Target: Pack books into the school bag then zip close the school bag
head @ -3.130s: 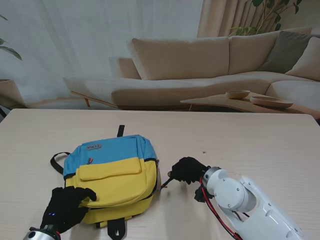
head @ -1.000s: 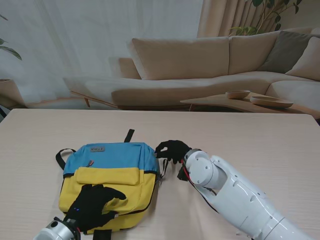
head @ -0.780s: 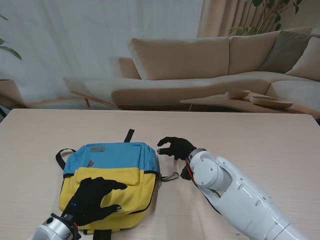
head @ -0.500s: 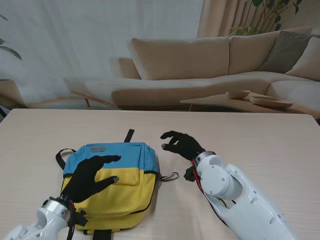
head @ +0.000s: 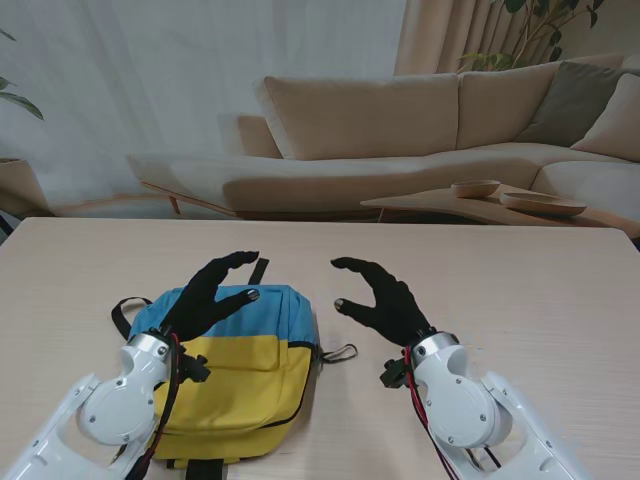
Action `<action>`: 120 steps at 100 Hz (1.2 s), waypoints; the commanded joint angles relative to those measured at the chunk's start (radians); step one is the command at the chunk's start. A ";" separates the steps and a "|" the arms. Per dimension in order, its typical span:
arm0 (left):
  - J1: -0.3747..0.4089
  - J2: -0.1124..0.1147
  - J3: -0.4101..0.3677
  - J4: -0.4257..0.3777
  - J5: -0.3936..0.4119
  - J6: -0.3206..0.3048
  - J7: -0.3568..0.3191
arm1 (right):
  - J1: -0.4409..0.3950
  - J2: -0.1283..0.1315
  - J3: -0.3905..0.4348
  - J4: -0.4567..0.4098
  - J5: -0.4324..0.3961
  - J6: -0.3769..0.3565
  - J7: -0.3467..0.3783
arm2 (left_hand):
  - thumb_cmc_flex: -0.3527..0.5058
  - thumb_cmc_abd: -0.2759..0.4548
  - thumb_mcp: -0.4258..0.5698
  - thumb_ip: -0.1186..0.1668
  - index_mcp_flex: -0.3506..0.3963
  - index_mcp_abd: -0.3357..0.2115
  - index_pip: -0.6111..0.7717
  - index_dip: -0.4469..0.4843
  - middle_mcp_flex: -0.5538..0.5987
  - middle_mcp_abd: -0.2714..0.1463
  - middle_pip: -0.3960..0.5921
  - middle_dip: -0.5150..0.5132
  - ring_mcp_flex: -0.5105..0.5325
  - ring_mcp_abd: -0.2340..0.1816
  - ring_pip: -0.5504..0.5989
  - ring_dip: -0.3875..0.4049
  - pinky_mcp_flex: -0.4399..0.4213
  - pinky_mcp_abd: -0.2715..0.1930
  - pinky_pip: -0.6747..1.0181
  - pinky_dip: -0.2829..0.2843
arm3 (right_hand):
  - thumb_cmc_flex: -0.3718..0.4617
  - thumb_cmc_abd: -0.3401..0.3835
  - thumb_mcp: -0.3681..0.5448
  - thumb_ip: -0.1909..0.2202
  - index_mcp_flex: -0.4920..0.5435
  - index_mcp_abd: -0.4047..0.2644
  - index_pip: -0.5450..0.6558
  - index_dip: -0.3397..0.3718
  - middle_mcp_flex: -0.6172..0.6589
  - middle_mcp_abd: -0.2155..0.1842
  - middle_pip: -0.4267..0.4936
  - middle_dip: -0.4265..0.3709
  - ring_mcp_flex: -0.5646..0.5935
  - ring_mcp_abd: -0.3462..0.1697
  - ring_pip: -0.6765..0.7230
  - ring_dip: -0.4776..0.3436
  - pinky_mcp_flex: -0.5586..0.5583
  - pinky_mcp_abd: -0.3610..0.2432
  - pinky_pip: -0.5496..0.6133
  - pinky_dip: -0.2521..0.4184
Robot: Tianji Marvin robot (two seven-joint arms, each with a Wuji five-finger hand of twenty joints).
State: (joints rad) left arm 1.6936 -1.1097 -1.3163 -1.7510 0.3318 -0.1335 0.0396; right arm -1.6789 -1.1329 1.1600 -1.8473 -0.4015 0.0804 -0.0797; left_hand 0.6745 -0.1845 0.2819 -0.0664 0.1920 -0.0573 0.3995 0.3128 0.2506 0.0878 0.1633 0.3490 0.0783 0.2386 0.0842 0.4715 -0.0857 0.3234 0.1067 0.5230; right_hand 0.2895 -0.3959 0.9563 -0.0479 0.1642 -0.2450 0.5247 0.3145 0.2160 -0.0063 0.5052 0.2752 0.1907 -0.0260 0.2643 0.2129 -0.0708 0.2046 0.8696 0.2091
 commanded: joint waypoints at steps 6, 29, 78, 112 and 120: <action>-0.028 -0.037 0.040 0.010 -0.049 0.039 0.016 | -0.034 -0.013 -0.006 -0.011 -0.005 -0.010 -0.014 | -0.039 0.031 -0.022 0.044 -0.039 -0.002 0.014 -0.023 -0.056 -0.029 -0.012 -0.032 -0.048 -0.046 -0.025 -0.020 0.002 -0.044 -0.063 -0.068 | -0.022 0.015 -0.026 0.031 -0.070 -0.045 -0.013 -0.026 -0.028 -0.078 -0.128 -0.067 -0.060 -0.069 -0.069 -0.038 -0.031 -0.062 -0.071 -0.049; -0.066 -0.044 0.101 0.037 -0.111 0.087 0.004 | -0.044 -0.020 -0.004 0.022 0.016 -0.058 -0.043 | -0.055 0.045 -0.023 0.045 -0.034 -0.071 -0.146 -0.136 -0.116 -0.127 -0.119 -0.100 -0.053 -0.119 -0.087 -0.239 0.021 -0.092 -0.115 -0.271 | -0.076 0.060 -0.089 0.035 -0.058 -0.052 -0.267 -0.067 -0.026 -0.133 -0.306 -0.131 -0.090 -0.128 -0.257 -0.078 -0.029 -0.120 -0.347 -0.091; -0.095 -0.043 0.167 0.063 -0.049 0.125 0.010 | -0.034 -0.023 0.025 0.150 0.153 -0.227 -0.016 | -0.033 0.046 -0.050 0.050 -0.036 -0.101 -0.119 -0.100 -0.129 -0.164 -0.156 -0.092 -0.053 -0.166 -0.097 -0.322 0.026 -0.117 -0.112 -0.330 | -0.133 0.195 -0.259 0.054 -0.014 -0.069 -0.542 0.084 -0.029 -0.172 -0.366 -0.155 -0.103 -0.152 -0.284 -0.108 -0.009 -0.131 -0.607 0.055; -0.091 -0.046 0.170 0.074 -0.070 0.155 0.012 | -0.013 -0.023 0.027 0.181 0.170 -0.257 -0.008 | -0.018 0.044 -0.034 0.052 -0.037 -0.112 -0.108 -0.086 -0.128 -0.166 -0.148 -0.082 -0.052 -0.167 -0.092 -0.324 0.026 -0.118 -0.104 -0.323 | -0.100 0.171 -0.225 0.061 -0.010 -0.074 -0.536 0.091 -0.026 -0.171 -0.357 -0.151 -0.102 -0.153 -0.280 -0.095 -0.001 -0.134 -0.624 0.067; -0.086 -0.048 0.168 0.073 -0.066 0.142 0.025 | -0.010 -0.022 0.028 0.187 0.165 -0.260 -0.002 | -0.019 0.038 -0.021 0.052 -0.034 -0.108 -0.095 -0.076 -0.124 -0.158 -0.136 -0.069 -0.051 -0.163 -0.086 -0.309 0.025 -0.114 -0.100 -0.317 | -0.100 0.170 -0.222 0.060 -0.011 -0.071 -0.536 0.092 -0.026 -0.169 -0.355 -0.150 -0.103 -0.151 -0.280 -0.093 -0.001 -0.133 -0.626 0.071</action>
State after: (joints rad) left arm 1.5947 -1.1487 -1.1456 -1.6689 0.2644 0.0186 0.0671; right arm -1.6839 -1.1503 1.1904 -1.6638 -0.2303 -0.1721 -0.0992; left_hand 0.6630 -0.1666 0.2716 -0.0468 0.1917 -0.1163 0.2928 0.2152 0.1636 -0.0277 0.0351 0.2678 0.0524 0.1168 0.0113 0.1581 -0.0566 0.2498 0.0432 0.2220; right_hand 0.1892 -0.2130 0.7280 -0.0382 0.1423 -0.2766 0.0095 0.3962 0.2160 -0.1206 0.1606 0.1336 0.1423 -0.1251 0.0054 0.1211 -0.0742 0.1048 0.2893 0.2608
